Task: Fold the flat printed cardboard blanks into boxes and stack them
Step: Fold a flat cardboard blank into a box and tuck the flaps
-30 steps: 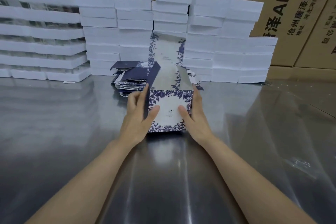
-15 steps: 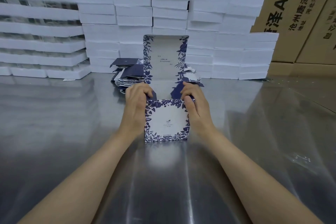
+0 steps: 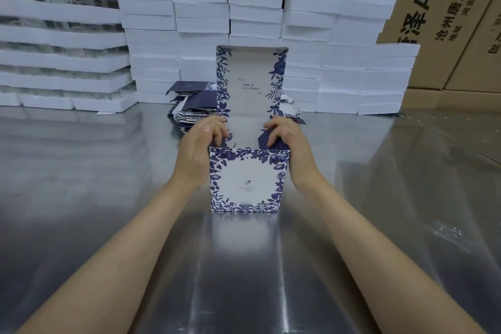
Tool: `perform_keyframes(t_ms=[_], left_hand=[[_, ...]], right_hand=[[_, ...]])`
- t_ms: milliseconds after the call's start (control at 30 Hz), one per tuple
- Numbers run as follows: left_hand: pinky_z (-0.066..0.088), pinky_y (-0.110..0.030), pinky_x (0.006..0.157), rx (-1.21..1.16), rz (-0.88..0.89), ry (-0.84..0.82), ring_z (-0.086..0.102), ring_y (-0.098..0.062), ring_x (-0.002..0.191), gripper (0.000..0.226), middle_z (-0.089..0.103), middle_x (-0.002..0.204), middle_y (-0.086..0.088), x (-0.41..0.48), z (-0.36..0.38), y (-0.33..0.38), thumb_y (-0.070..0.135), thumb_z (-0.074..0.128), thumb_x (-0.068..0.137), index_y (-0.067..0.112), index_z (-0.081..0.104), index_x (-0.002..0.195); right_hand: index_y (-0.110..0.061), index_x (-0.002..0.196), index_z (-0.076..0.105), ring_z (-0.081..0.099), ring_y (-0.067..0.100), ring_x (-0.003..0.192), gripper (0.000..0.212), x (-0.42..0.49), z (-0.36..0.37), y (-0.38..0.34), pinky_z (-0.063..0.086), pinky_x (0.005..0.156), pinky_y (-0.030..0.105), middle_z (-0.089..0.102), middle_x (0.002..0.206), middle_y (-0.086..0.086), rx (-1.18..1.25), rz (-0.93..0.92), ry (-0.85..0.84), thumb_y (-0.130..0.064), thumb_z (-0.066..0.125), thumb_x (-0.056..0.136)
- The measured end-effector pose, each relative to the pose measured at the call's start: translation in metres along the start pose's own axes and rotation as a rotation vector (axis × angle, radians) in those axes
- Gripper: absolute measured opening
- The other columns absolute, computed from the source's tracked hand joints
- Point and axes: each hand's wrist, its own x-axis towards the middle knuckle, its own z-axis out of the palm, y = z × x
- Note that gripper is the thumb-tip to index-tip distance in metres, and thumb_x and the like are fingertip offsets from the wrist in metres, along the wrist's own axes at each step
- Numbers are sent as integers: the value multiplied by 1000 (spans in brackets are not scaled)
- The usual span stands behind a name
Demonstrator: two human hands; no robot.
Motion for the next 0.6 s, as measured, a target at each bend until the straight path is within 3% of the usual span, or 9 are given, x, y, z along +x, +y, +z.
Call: perform_keyframes(t_ms=[67,133,200,267,333,400,467,533,600], left_hand=[[37,-25,89,30,22,-13,51,-9,96,33,58,88,15,0,2,3,29,26,94,25,52,75],[37,-26,84,63,43,-19,49,-11,88,35,55,85,15,0,3,4,29,23,96,24,51,76],[37,-35,78,112,82,-5,46,-18,80,37,49,77,9,-1,2,4,29,21,97,21,46,71],[35,-43,73,151,107,17,43,-24,76,38,44,71,0,0,2,5,28,21,98,18,39,66],[36,-43,73,149,98,23,45,-26,77,37,46,71,-2,-2,4,8,27,24,98,19,41,66],[41,-37,85,72,55,42,53,-20,91,29,57,87,2,-8,8,11,30,31,97,24,55,81],[40,-26,98,52,-15,96,52,-13,114,23,55,118,3,-16,9,12,35,39,96,30,54,113],[35,-15,103,91,-105,113,42,-2,128,41,42,139,2,-18,7,13,39,46,94,29,42,133],[30,-15,109,-52,-283,69,35,6,133,63,34,150,9,-16,5,19,45,53,91,26,30,146]], right_hand=[[-20,68,54,47,23,113,34,0,0,2,32,101,29,56,93,0,-64,-19,-9,-13,30,90],[-23,65,47,48,24,98,35,2,-4,1,34,91,25,51,80,-3,-152,-72,-34,-8,27,89],[-23,61,40,45,27,87,35,4,-8,-1,33,85,25,45,72,-3,-203,-106,-63,-4,27,87],[-21,57,41,47,31,90,33,5,-9,-2,33,87,27,46,70,-2,-165,-75,-68,-4,31,85],[-17,61,52,52,27,99,28,3,-8,-4,36,92,27,56,79,3,-32,15,-33,-8,40,84],[-13,91,65,57,17,109,16,-2,-8,-8,43,94,26,65,103,4,215,139,37,-5,52,87],[-23,130,50,54,13,121,50,-3,-11,-11,46,98,28,57,130,1,376,238,137,3,58,89],[-29,147,30,45,12,131,71,-4,-16,-11,41,108,34,45,145,-1,416,306,195,2,58,90],[-27,151,24,44,14,134,71,-4,-16,-10,38,112,38,47,144,-3,464,364,158,0,54,93]])
